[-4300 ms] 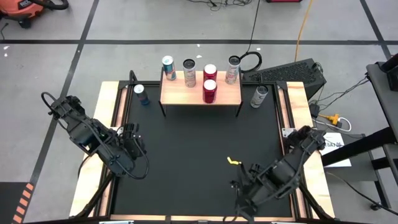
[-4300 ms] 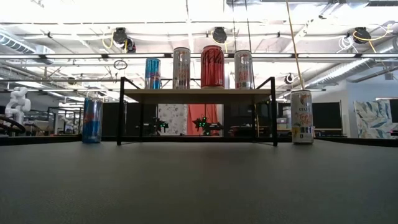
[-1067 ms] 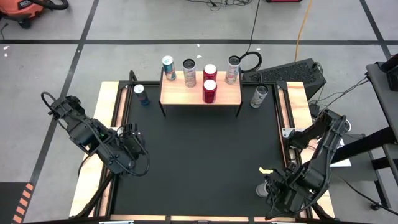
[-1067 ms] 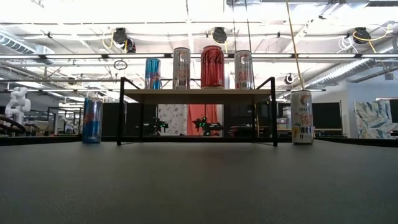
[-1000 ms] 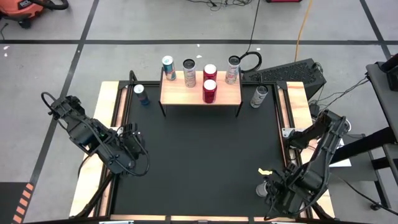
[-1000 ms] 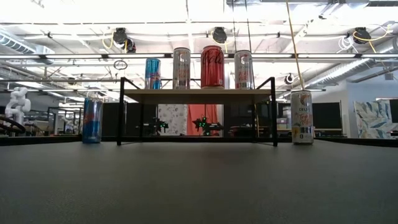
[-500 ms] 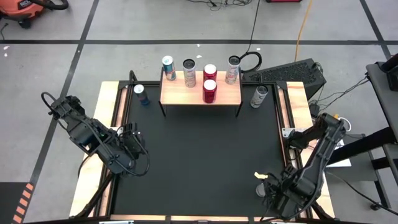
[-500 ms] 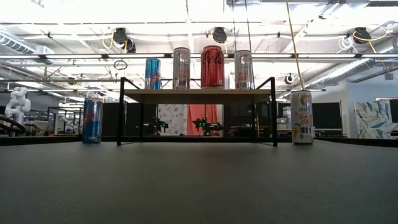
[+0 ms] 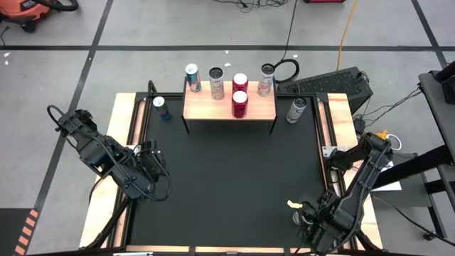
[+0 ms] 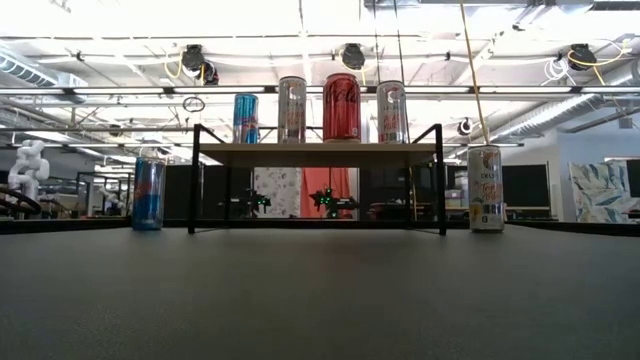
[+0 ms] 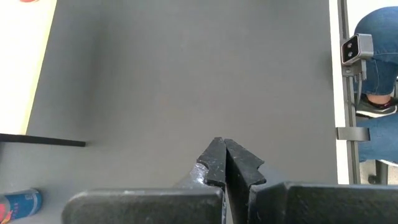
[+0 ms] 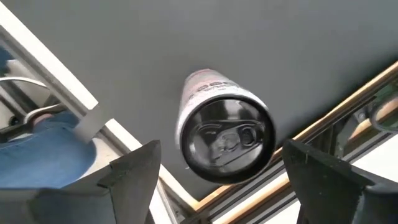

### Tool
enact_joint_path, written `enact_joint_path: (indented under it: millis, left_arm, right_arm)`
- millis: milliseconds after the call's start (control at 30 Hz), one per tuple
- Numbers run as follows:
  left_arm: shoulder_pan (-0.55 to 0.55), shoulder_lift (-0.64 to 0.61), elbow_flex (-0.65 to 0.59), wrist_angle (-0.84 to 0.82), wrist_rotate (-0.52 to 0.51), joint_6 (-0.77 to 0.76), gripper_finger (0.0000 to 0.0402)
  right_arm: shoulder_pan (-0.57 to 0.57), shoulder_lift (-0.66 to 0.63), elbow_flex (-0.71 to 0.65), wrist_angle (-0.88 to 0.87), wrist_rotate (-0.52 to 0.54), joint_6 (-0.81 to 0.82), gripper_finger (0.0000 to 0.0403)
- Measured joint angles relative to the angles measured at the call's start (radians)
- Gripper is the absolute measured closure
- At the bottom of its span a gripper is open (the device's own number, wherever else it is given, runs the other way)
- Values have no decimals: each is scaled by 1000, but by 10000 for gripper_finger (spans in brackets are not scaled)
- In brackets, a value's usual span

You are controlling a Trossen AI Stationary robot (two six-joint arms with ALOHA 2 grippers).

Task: Place canned beverage on shelf
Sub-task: Put the white pink soda can on the shelf aligned with the other white pink soda can

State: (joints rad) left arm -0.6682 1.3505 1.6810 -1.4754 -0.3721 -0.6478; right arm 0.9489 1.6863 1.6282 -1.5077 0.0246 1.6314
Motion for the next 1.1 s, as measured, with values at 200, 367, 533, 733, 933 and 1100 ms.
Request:
enact_joint_path:
  millis: [200,367,533,733,933,1100]
  left_arm:
    - [0,0,0,0,0,-1,402]
    - [0,0,0,0,0,0,402]
    - [0,0,0,0,0,-1,402]
    - [0,0,0,0,0,-1,402]
    - [0,0,0,0,0,-1,402]
    - [0,0,0,1,0,-1,402]
  right_arm:
    - [0,0,-46,46,-26,-2,87]
    - [0,0,-83,64,-26,-17,87]
    - [0,0,-102,97,-25,-24,87]
    - [0,0,-124,130,-23,-24,87]
    - [0,-1,-165,176,-25,-24,87]
    - [0,-1,-171,180,-24,-24,87]
